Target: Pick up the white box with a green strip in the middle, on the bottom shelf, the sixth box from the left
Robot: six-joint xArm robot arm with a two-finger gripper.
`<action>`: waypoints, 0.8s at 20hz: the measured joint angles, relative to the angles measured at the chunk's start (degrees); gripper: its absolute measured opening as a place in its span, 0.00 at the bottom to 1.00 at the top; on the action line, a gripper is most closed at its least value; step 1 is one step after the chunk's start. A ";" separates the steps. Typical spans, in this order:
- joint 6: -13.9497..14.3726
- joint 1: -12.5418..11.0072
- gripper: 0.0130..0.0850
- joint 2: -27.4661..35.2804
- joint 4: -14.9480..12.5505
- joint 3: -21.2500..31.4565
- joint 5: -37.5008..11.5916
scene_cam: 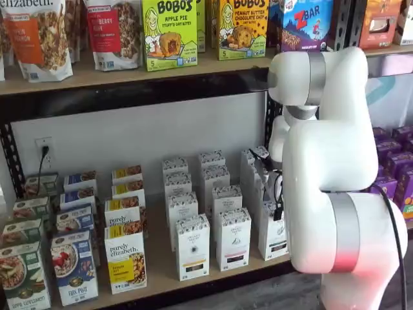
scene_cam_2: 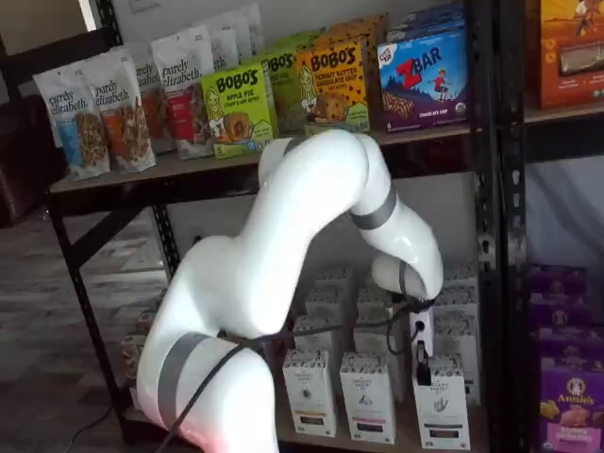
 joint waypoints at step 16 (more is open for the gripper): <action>7.04 0.19 1.00 4.06 -7.88 -2.58 -2.56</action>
